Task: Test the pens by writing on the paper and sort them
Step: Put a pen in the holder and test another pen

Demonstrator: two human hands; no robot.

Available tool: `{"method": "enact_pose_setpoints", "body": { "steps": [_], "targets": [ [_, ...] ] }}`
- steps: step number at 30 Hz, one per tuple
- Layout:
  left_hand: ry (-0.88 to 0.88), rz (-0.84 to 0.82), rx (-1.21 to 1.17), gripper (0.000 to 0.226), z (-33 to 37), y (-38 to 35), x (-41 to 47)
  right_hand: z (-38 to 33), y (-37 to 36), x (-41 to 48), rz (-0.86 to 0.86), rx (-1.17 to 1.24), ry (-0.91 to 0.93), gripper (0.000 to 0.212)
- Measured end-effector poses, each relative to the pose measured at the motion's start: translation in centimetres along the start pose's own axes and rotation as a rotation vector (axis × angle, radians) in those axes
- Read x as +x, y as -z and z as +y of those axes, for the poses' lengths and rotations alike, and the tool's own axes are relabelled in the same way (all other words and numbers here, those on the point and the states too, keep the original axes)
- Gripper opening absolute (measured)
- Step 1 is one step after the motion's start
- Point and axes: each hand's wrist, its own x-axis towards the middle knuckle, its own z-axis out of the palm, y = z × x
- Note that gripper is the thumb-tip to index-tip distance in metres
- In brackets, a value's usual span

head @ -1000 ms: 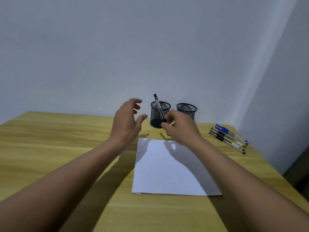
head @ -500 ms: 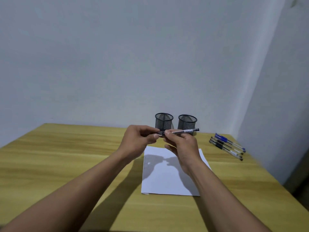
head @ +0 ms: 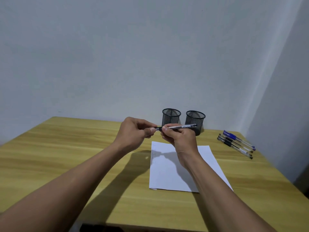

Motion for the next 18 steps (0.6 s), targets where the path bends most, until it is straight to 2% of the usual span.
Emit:
{"method": "enact_pose_setpoints", "body": {
  "steps": [5,8,12,14,18],
  "targets": [
    [0.056,-0.004,-0.053,0.008,-0.8,0.6,0.0,0.8,-0.4,0.3,-0.026,-0.046,0.012,0.017],
    [-0.002,0.055,0.057,0.01,-1.0,1.0,0.3,0.9,-1.0,0.7,-0.009,0.002,-0.02,0.016],
    [0.129,0.001,-0.136,0.009,-0.9,1.1,0.4,1.4,-1.4,0.9,-0.015,0.007,-0.029,0.013],
    [0.109,-0.009,-0.096,0.009,-1.0,1.4,0.7,1.6,-1.3,1.1,0.004,0.026,-0.036,0.012],
    [-0.011,0.178,0.257,0.01,-2.1,3.9,1.0,1.6,1.7,1.8,0.085,-0.009,0.018,0.007]
  ]
}}
